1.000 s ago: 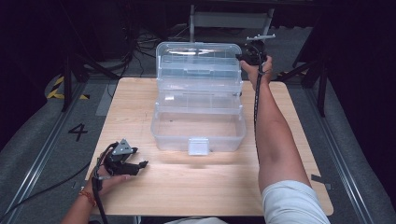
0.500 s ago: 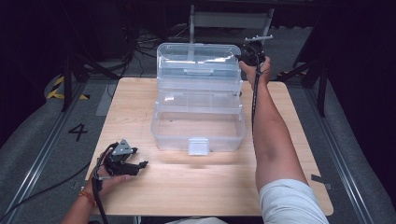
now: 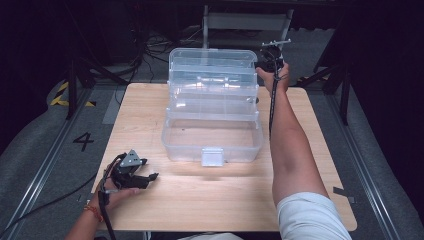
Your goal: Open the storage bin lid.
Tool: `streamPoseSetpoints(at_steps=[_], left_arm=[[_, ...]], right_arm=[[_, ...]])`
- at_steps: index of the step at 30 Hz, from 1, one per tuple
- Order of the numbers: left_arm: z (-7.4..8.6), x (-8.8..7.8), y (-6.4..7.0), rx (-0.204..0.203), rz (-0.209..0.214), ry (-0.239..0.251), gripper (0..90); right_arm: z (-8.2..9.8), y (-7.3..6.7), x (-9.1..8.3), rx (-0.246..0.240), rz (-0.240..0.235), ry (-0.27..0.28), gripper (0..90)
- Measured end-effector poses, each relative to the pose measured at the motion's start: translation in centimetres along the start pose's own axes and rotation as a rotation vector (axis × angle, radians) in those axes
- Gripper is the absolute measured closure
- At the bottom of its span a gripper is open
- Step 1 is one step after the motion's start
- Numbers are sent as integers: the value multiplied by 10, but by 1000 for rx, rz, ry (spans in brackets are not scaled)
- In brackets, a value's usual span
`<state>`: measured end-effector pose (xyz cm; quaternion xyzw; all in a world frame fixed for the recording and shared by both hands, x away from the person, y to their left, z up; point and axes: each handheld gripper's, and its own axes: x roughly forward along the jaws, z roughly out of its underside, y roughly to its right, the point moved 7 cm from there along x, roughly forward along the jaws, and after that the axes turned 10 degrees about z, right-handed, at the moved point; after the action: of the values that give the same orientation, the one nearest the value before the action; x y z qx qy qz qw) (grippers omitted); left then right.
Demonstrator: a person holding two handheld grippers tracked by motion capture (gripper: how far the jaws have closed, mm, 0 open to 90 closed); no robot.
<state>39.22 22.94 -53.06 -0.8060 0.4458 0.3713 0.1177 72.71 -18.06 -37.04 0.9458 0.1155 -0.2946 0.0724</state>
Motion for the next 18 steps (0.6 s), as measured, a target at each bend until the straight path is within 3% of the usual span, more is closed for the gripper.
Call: streamPoseSetpoints(at_steps=[4,8,18], left_arm=[[0,0,0,1,0,1,282],[0,0,0,2,0,0,280],[0,0,0,2,0,0,280]], right_arm=[[-1,0,-2,-16,-13,3,770],[2,-5,-1,-64,-19,-25,802],[2,-5,-4,-66,-10,-19,786]])
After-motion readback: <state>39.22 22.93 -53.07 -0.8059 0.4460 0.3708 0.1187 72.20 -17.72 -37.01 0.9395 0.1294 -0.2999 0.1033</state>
